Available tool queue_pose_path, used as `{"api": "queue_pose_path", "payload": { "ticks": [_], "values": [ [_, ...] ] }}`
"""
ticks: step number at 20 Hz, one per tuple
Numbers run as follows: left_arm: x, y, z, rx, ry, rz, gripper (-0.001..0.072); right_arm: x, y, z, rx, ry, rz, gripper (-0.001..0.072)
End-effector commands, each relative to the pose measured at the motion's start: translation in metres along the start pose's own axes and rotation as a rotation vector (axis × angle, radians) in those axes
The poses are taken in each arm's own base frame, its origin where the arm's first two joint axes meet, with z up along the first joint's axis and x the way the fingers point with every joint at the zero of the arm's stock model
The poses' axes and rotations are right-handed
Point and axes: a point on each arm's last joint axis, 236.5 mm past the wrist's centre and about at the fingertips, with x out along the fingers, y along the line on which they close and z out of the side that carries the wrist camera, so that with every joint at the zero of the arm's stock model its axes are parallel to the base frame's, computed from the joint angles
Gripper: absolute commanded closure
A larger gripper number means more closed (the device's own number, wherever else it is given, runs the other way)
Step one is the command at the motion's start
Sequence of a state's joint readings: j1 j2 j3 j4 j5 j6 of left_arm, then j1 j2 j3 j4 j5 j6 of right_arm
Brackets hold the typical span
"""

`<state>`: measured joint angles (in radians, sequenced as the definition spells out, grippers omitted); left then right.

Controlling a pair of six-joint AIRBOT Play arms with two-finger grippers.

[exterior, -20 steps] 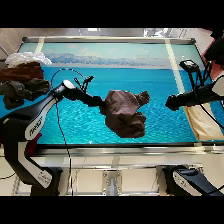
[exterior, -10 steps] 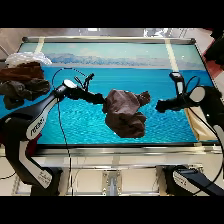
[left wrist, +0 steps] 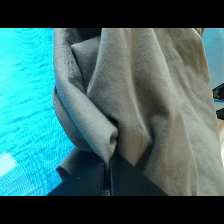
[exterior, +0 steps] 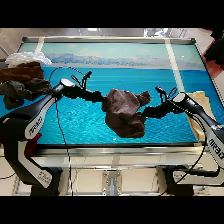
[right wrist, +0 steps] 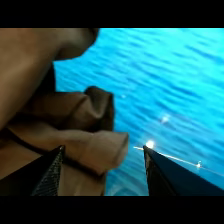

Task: Fold the shirts.

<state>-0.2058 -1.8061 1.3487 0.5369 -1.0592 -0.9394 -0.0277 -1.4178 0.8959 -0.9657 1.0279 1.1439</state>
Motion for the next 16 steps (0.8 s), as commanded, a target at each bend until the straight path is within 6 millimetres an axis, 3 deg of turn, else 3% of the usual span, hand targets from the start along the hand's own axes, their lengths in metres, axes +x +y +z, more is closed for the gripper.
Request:
{"api": "queue_pose_path", "payload": {
  "ticks": [1, 4, 6, 7, 14, 15, 16],
  "values": [
    [-0.001, 0.000, 0.001, 0.000, -0.003, 0.001, 0.0695, 0.009, 0.005, 0.004, -0.016, -0.010, 0.046, 0.0159],
    [-0.001, 0.000, 0.001, -0.003, -0.003, 0.000, 0.0694, 0.009, 0.008, 0.005, -0.030, -0.015, 0.058, 0.0167],
    [-0.001, 0.000, 0.001, -0.003, -0.003, 0.001, 0.0695, 0.008, 0.017, 0.003, -0.061, -0.009, 0.095, 0.0314],
    [-0.001, 0.000, 0.001, -0.003, -0.003, 0.001, 0.0694, 0.008, 0.023, 0.002, -0.072, -0.007, 0.121, 0.0344],
    [-0.001, 0.000, 0.001, -0.004, -0.002, 0.001, 0.0695, 0.020, 0.034, -0.014, -0.091, 0.067, 0.151, 0.0344],
    [-0.001, 0.000, 0.001, -0.004, -0.002, 0.000, 0.0695, 0.020, 0.033, -0.020, -0.103, 0.093, 0.150, 0.0387],
    [-0.001, 0.000, 0.001, -0.004, -0.002, 0.000, 0.0694, 0.020, 0.032, -0.024, -0.111, 0.108, 0.146, 0.0578]
  ]
}}
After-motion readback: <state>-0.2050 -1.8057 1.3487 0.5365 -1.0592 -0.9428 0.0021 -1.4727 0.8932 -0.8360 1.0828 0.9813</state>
